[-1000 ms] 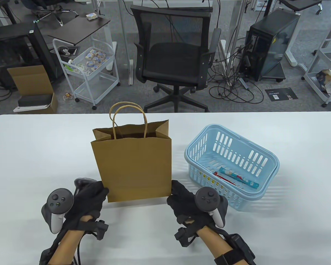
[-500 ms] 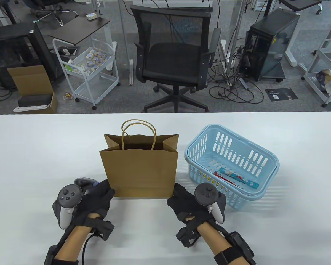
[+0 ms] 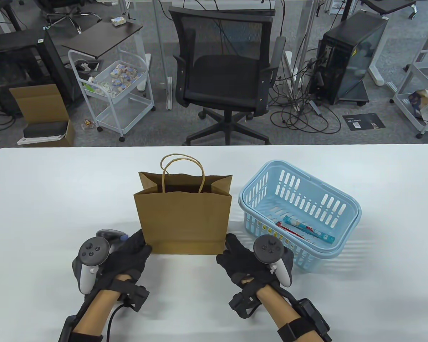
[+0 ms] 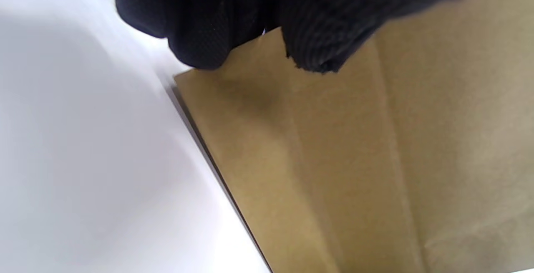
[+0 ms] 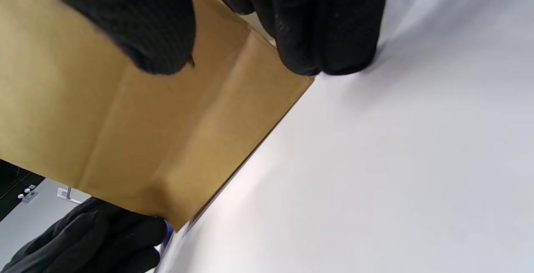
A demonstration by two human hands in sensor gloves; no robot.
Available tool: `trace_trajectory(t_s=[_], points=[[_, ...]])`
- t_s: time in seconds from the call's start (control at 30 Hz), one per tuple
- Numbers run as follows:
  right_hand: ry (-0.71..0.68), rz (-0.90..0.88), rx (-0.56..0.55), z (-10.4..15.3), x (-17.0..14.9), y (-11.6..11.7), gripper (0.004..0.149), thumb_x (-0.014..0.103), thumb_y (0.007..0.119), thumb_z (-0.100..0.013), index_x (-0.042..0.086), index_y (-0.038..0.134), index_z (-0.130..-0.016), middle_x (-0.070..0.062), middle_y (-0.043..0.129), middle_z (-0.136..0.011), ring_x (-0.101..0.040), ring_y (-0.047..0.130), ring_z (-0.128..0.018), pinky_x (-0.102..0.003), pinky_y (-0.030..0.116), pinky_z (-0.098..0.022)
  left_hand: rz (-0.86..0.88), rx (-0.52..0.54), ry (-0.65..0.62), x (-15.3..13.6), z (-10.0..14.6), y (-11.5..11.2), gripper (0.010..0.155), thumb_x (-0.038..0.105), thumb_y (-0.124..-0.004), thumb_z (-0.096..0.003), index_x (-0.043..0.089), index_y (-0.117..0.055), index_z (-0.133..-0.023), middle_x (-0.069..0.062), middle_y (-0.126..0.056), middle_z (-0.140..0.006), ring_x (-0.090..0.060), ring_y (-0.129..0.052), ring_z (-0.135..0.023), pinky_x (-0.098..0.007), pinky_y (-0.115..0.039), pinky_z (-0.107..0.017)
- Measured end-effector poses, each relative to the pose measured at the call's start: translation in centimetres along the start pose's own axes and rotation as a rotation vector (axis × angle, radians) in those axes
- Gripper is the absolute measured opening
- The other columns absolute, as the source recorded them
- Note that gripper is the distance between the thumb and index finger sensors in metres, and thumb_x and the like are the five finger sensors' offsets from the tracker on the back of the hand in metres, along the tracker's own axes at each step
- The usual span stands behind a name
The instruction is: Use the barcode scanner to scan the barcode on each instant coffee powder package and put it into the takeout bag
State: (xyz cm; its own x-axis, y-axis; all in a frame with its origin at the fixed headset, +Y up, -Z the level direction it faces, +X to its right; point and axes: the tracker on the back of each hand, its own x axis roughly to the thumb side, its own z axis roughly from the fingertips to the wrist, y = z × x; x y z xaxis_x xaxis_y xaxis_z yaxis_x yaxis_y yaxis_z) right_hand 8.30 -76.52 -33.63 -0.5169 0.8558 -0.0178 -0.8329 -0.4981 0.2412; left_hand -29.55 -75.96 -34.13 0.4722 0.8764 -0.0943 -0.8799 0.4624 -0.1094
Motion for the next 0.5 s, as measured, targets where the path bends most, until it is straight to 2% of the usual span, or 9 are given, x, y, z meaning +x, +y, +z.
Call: trace_trajectory(t_s=[0.2,0.27,0.4,0.5], points=[[-0.031,0.078,0.0,0.6,1.0,-0.1,0.081,0.041,0.087,-0.048,0.007,0.047,-0.111,-0.034,0.058,-0.109,-0.045,0.084,-0.093,-0.051,0.079,-0.067,0.066,-0.008,-0.021,0.1,0.1,0.4,0.073,0.037,-0.08,-0.053,0.023,-0.043,-0.114,-0.008,-0.047,-0.119,-0.04,-0.063,-0.11,-0.051,-0.056,-0.081],[-0.062,0.17,-0.027,1.2,1.5,-0.3,0.084,0.044,0.086,-0.048,0.008,0.045,-0.111,-0.033,0.055,-0.111,-0.046,0.08,-0.095,-0.053,0.076,-0.068,0.031,0.027,-0.041,0.5,0.4,0.8,0.076,0.04,-0.081,-0.0526,0.023,-0.039,-0.114,-0.007,-0.043,-0.12,-0.041,-0.059,-0.11,-0.051,-0.054,-0.082],[-0.138,0.48,-0.097,2.8,3.3,-0.7,0.091,0.054,0.084,-0.048,0.011,0.038,-0.113,-0.031,0.044,-0.116,-0.051,0.066,-0.101,-0.057,0.069,-0.071,-0.03,0.101,-0.201,2.5,2.1,2.0,0.078,0.044,-0.081,-0.0519,0.023,-0.039,-0.114,-0.007,-0.038,-0.121,-0.041,-0.051,-0.112,-0.054,-0.047,-0.082],[-0.131,0.627,-0.111,3.5,4.4,-0.8,0.098,0.061,0.081,-0.048,0.013,0.028,-0.115,-0.03,0.026,-0.119,-0.055,0.047,-0.106,-0.06,0.059,-0.076,-0.197,0.14,-0.285,3.9,3.5,2.8,0.08,0.049,-0.081,-0.0512,0.028,-0.039,-0.116,0.0,-0.029,-0.124,-0.035,-0.032,-0.118,-0.054,-0.033,-0.085]])
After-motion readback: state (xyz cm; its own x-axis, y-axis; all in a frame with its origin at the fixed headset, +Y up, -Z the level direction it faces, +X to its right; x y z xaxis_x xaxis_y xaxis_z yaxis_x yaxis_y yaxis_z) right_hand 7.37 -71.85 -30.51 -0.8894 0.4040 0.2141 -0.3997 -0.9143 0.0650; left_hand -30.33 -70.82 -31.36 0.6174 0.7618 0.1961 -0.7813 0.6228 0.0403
